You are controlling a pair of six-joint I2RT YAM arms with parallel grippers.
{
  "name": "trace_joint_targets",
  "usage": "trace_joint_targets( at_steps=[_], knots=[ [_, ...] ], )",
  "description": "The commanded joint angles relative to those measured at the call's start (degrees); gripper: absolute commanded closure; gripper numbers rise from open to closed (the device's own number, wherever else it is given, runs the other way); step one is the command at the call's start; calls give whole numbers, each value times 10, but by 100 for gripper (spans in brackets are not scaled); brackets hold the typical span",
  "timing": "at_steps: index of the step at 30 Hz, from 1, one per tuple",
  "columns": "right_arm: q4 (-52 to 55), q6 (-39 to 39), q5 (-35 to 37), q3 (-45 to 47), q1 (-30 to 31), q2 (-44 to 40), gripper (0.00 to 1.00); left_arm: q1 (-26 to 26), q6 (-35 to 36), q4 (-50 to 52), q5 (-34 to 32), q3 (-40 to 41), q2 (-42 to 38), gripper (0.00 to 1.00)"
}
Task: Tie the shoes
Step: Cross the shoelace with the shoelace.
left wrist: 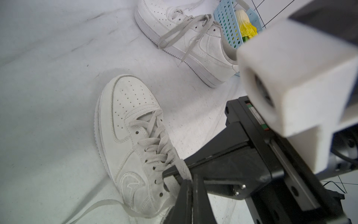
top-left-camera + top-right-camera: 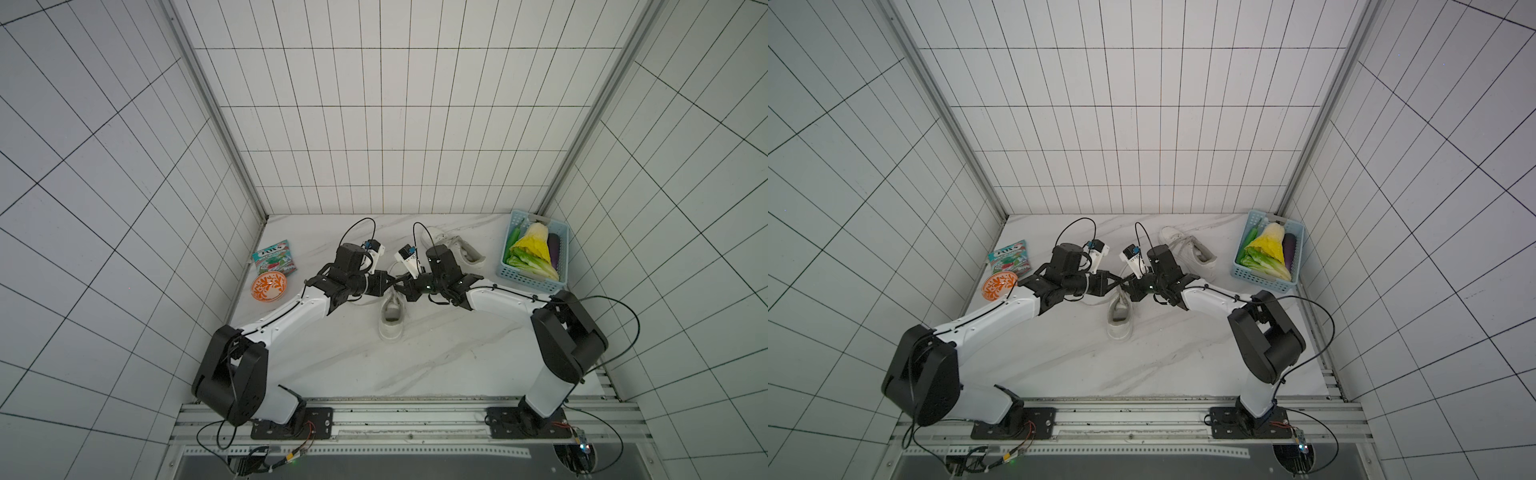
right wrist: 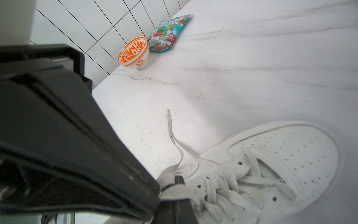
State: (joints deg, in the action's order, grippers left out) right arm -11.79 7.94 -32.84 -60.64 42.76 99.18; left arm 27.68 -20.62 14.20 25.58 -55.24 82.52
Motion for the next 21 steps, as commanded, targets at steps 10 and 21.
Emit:
trace_joint_targets(
  at_steps=[10,21],
  knots=[
    [-89,44,9,23,6,32,100,-12,-7,-7,9,16,-23,74],
    [-93,44,7,27,7,31,100,-55,-28,-7,-17,36,-48,58]
  ],
)
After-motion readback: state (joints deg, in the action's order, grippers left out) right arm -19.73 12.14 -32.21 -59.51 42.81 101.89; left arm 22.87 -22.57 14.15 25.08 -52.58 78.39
